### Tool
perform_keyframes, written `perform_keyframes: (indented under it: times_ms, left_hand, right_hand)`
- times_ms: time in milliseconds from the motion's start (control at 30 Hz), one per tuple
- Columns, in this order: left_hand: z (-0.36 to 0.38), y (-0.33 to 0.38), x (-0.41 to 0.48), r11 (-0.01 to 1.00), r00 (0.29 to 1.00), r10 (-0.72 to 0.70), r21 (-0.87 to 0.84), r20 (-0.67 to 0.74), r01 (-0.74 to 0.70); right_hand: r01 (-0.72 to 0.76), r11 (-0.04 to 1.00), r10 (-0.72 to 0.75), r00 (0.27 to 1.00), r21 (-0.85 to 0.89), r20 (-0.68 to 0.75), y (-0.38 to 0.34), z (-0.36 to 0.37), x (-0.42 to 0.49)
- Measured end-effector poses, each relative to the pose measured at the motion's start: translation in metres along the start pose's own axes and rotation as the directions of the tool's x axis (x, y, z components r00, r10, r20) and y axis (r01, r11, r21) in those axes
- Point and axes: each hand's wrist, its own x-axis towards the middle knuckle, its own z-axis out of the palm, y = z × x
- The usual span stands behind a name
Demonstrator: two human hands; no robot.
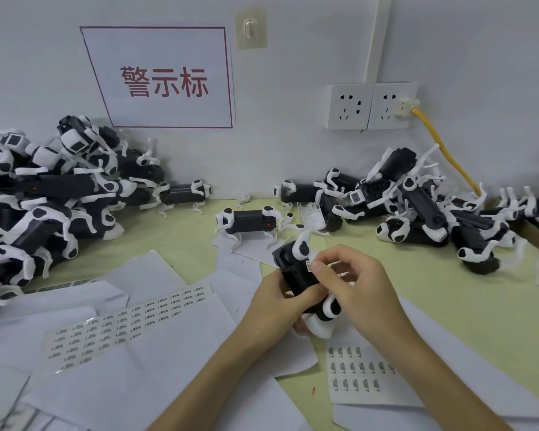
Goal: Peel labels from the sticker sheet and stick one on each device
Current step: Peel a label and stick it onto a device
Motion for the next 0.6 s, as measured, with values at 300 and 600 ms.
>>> perform_keyframes:
  times_ms: [300, 600]
  left_hand:
    - [0.0011, -0.0025, 0.0019, 1.000, 1.000, -0.009, 0.028, 0.004, 0.009]
    - [0.0019, -0.0038, 0.0022, 0.998, 0.999, -0.035, 0.061, -0.008, 0.036]
  right_hand:
    - [-0.015, 0.999, 0.016, 1.000, -0.049, 0.008, 0.0040, 0.0008, 0.0027]
    - [-0.037, 0.996, 0.036, 0.999, -0.087, -0.019, 0.0037, 0.0010, 0.0029]
